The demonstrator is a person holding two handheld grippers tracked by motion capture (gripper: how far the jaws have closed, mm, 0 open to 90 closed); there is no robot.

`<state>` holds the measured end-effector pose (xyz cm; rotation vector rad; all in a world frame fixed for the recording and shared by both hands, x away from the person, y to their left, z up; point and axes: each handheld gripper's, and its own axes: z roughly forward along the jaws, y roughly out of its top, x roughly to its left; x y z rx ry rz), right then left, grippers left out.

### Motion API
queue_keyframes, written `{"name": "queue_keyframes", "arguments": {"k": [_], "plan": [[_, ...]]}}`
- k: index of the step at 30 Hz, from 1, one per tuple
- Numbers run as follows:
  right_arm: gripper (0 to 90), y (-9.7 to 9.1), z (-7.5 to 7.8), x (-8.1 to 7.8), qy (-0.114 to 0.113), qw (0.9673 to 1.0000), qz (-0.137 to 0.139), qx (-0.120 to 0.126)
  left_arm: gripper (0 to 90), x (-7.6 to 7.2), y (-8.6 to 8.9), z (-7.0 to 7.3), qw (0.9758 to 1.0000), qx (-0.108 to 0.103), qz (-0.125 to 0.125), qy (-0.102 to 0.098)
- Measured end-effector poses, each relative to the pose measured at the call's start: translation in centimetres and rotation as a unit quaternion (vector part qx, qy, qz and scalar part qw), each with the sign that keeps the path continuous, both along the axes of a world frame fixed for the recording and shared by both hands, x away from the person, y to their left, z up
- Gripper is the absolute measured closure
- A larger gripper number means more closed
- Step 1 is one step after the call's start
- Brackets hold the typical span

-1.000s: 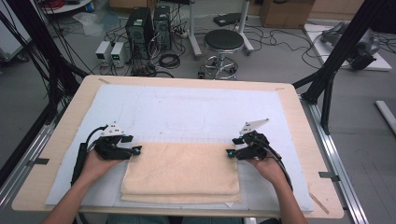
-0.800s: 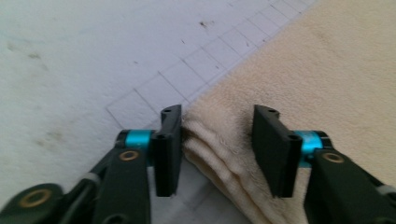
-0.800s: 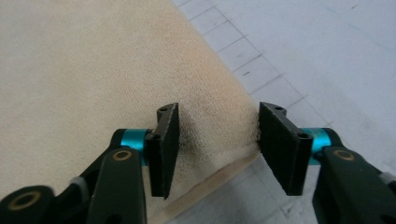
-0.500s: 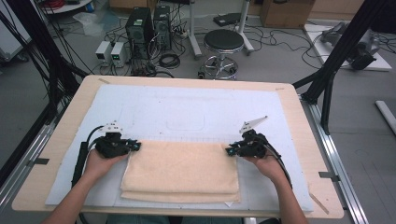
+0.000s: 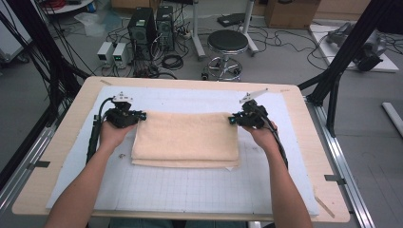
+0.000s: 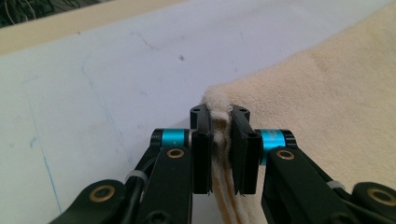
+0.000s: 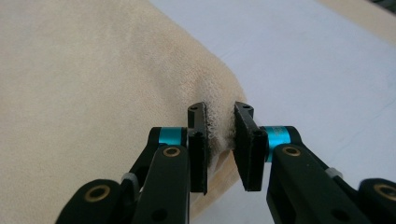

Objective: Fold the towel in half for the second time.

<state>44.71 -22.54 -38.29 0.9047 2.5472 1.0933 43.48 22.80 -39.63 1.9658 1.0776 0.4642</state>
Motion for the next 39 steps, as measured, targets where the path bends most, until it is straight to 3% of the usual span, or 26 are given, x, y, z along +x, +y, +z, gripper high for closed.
{"name": "queue_keyframes", "arguments": {"k": [2,4,6,8,13,15,16,19,23,30,32,36,39], "plan": [[73.1,0.0,-0.1,1.7,-0.001,0.9997,-0.024,0.000,78.4,1.0,0.1,-0.1,1.0000,-0.003,0.004,0.005],[71.6,0.0,-0.2,2.1,0.001,0.9994,-0.035,-0.001,75.0,1.3,0.2,-0.3,0.9999,0.008,0.010,-0.009],[65.4,-0.1,-0.5,2.3,-0.004,0.9989,-0.047,-0.001,61.1,1.4,0.4,-0.5,0.9997,0.011,0.021,0.000],[56.9,0.0,-0.6,1.9,0.003,0.9993,-0.036,-0.001,44.9,1.2,0.8,-0.5,0.9998,-0.003,0.015,0.014],[51.2,0.2,-0.4,0.2,-0.009,0.9998,-0.017,0.000,42.2,-0.8,1.1,-0.2,0.9996,-0.018,-0.022,0.007],[47.8,0.1,-0.2,-0.7,-0.014,0.9998,-0.005,0.012,39.9,-1.6,1.0,0.0,0.9991,-0.010,-0.039,0.015],[46.9,0.0,0.0,-1.6,-0.028,0.9996,0.003,0.010,36.8,-2.2,1.0,0.1,0.9989,-0.011,-0.044,0.006],[44.0,-0.3,0.3,-2.9,-0.038,0.9992,0.008,0.012,33.2,-3.8,1.4,0.2,0.9989,-0.016,-0.041,-0.018],[37.3,-0.7,0.0,-4.7,-0.046,0.9989,0.005,0.010,33.0,-5.5,1.9,-0.1,0.9983,-0.022,-0.045,-0.028],[29.2,-0.9,-1.0,-6.8,-0.046,0.9989,0.005,0.008,27.4,-8.1,1.8,-0.5,0.9971,-0.011,-0.069,-0.030],[21.4,-0.7,-1.4,-7.2,-0.016,0.9998,0.012,-0.006,28.0,-8.9,1.7,-0.9,0.9961,-0.006,-0.085,-0.023],[25.7,-0.2,-1.2,-7.7,-0.014,0.9995,0.026,-0.008,30.0,-9.7,1.6,-1.5,0.9949,-0.009,-0.095,-0.031],[28.8,0.3,-1.0,-8.2,-0.033,0.9984,0.038,-0.025,32.1,-10.2,1.4,-2.1,0.9943,-0.009,-0.102,-0.030]]}}
